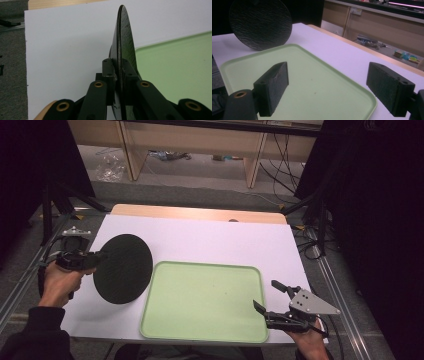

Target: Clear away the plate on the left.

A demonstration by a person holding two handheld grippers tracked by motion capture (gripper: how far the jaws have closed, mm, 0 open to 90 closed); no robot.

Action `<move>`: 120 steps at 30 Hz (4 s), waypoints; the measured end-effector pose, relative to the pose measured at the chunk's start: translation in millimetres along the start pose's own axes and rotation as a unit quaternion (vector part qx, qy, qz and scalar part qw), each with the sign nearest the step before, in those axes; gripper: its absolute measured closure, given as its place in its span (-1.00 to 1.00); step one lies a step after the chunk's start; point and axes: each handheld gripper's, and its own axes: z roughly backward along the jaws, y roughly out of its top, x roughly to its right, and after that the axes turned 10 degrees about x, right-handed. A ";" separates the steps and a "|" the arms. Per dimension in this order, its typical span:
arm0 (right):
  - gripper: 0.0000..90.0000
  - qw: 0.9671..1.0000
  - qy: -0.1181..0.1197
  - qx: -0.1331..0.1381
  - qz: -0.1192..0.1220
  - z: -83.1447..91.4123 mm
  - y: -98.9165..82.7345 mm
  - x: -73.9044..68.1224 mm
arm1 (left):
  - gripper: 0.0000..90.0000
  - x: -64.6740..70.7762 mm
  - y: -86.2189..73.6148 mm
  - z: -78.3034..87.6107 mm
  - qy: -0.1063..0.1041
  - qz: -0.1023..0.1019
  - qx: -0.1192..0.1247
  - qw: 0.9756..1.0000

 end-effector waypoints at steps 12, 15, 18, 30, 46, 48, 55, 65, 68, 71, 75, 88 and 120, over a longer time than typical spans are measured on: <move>-0.58 1.000 0.000 0.002 0.003 -1.0 -0.2 0.4 | 0.67 6.6 -2.9 -14.6 0.003 -0.004 -0.039 0.999; -0.58 1.000 0.003 0.000 0.004 -0.7 0.0 0.4 | 0.66 3.0 -3.5 -14.8 0.004 -0.003 -0.043 0.999; -0.58 1.000 0.003 0.001 0.000 -0.2 0.0 0.0 | 0.74 -6.5 -4.9 -10.1 -0.035 0.037 -0.036 0.998; -0.58 1.000 0.001 0.001 0.000 -0.2 -0.2 0.3 | 0.77 -39.0 -24.8 -14.3 -0.061 0.137 0.001 0.989; -0.57 1.000 -0.002 -0.001 0.001 0.6 0.0 1.0 | 0.77 -55.6 -21.4 5.9 -0.099 0.189 0.049 0.976; -0.57 1.000 -0.001 -0.001 0.001 0.6 0.1 0.8 | 0.77 -52.4 -21.0 5.7 -0.114 0.194 0.053 0.973; -0.57 1.000 -0.001 0.001 0.001 0.5 -0.1 1.1 | 0.77 -29.8 -15.0 -3.3 -0.162 0.189 0.058 0.967; -0.57 1.000 -0.003 -0.002 0.001 -0.7 -0.7 0.7 | 0.76 26.4 -6.6 -31.5 -0.265 0.204 0.020 0.942; -0.57 1.000 -0.003 -0.001 0.000 -0.4 -1.1 1.0 | 0.76 48.2 -1.0 -40.3 -0.308 0.190 0.021 0.932; -0.57 1.000 -0.005 -0.001 -0.001 -0.5 -1.2 1.3 | 0.76 59.6 0.4 -45.4 -0.311 0.193 0.014 0.931; -0.57 1.000 -0.004 -0.001 -0.001 -1.0 -1.1 1.1 | 0.75 79.3 0.3 -55.7 -0.321 0.194 -0.007 0.927; -0.57 1.000 -0.005 -0.001 -0.001 -0.5 -1.3 1.4 | 0.76 121.0 -6.4 -86.0 -0.334 0.184 -0.047 0.923; -0.57 1.000 -0.002 -0.002 -0.001 -0.9 -1.2 0.4 | 0.72 146.2 -36.2 -147.0 -0.301 0.176 -0.124 0.929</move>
